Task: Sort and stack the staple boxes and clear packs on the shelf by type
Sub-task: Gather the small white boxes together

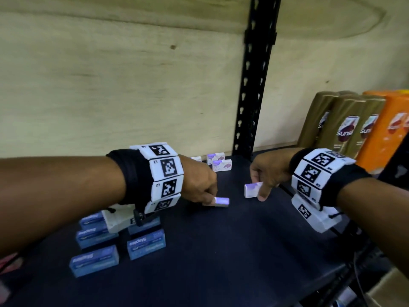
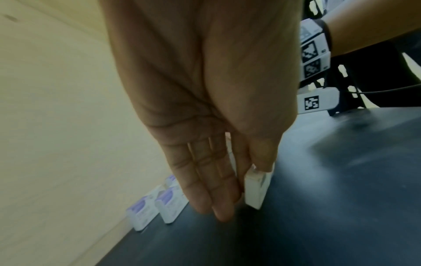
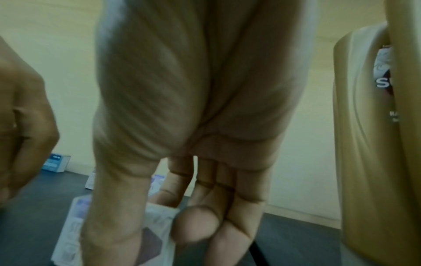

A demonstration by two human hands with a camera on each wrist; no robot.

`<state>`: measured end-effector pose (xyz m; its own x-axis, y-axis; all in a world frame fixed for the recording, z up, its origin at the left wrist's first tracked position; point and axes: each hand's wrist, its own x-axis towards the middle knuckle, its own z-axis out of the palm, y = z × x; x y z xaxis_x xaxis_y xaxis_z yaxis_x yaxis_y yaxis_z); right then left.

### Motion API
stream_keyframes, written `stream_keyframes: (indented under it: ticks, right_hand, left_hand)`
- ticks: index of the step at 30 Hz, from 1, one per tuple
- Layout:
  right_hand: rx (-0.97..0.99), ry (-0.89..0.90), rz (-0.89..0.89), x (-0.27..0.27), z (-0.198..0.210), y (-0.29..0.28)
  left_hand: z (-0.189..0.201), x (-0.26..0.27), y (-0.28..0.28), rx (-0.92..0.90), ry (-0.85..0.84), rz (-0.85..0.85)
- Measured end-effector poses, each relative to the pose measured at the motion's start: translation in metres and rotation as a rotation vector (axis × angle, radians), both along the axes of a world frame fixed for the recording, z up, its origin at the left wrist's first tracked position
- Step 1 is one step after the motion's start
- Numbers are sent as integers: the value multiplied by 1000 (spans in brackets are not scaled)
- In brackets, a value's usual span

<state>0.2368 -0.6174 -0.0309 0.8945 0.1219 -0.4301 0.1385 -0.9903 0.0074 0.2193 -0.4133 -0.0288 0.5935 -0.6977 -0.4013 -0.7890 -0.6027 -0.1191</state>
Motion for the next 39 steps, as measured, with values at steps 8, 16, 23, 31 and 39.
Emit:
stream_keyframes:
  ticks: [8,16,23,31,39]
  right_hand:
    - [100,-38,33,2,-2,1]
    - [287,11,103,0,-4,4]
    - [241,-44,279,-7,-2,7]
    - [129,-151,298,0,-6,11]
    - [60,-260,333,16,-12,21]
  left_hand:
    - [-1,12,11,-190,54,93]
    - [-1,6,15,-121,58,105]
    - [-1,12,19,-132,-50,41]
    - [-3,17,21,-96,-130,76]
    - [-9,26,16,-118,-279,213]
